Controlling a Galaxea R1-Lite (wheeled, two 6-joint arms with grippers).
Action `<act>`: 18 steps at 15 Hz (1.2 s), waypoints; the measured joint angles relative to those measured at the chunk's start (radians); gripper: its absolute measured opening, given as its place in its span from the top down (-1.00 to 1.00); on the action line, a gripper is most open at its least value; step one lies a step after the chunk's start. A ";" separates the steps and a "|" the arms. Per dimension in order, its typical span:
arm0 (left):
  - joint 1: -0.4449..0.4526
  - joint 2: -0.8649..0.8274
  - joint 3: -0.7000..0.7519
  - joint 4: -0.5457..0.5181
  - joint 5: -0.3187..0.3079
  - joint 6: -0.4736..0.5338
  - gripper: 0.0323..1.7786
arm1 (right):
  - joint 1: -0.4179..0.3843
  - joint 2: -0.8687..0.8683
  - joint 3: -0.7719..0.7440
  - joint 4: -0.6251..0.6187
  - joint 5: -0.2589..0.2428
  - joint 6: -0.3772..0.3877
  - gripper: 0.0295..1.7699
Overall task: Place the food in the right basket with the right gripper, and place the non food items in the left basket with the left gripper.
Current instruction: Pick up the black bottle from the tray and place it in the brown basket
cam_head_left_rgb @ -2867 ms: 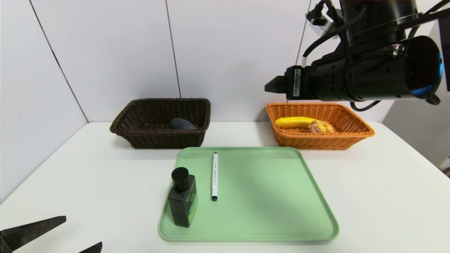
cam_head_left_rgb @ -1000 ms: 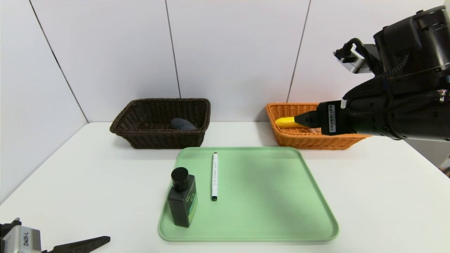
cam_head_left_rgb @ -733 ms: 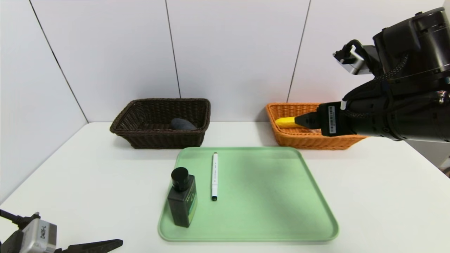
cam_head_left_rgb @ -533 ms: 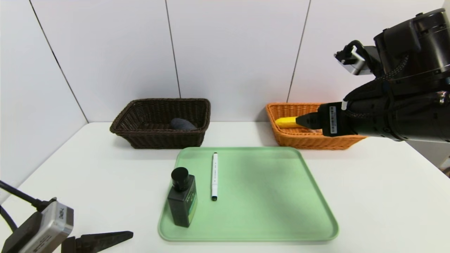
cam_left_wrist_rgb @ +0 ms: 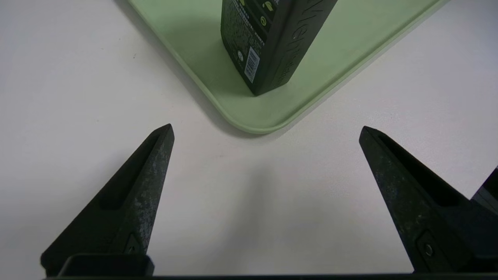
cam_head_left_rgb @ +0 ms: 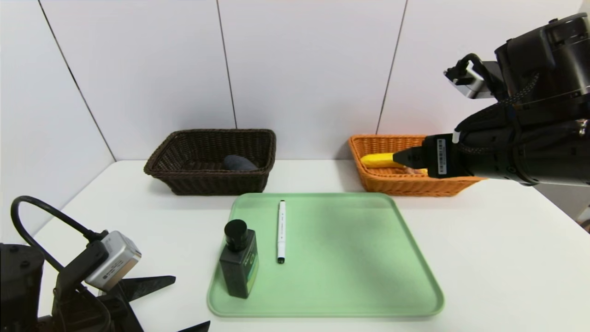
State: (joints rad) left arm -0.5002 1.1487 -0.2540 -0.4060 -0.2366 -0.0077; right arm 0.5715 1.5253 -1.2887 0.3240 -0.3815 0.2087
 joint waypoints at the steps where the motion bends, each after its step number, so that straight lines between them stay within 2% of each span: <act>1: -0.003 0.003 -0.002 -0.003 -0.001 0.010 -0.90 | 0.000 0.000 0.001 0.000 0.000 0.000 -0.91; 3: -0.039 0.012 -0.007 -0.013 0.002 -0.005 -0.90 | 0.000 0.001 0.003 -0.001 0.000 0.000 -0.92; 6: -0.063 0.056 -0.017 -0.114 0.029 -0.021 -0.90 | 0.000 0.002 0.005 -0.001 0.000 0.000 -0.92; 9: -0.083 0.173 -0.008 -0.327 0.120 -0.031 -0.90 | 0.000 0.002 0.007 0.000 0.000 0.000 -0.92; 12: -0.159 0.288 0.027 -0.562 0.245 -0.079 -0.90 | -0.001 0.000 0.011 0.002 0.000 0.000 -0.92; 14: -0.214 0.324 0.039 -0.599 0.315 -0.119 -0.90 | -0.001 -0.001 0.018 0.000 0.000 0.000 -0.92; 18: -0.243 0.347 0.041 -0.604 0.334 -0.145 -0.90 | -0.001 -0.002 0.023 0.000 0.000 0.000 -0.92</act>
State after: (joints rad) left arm -0.7428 1.4955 -0.2130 -1.0098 0.0970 -0.1523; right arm 0.5709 1.5230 -1.2657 0.3240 -0.3813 0.2087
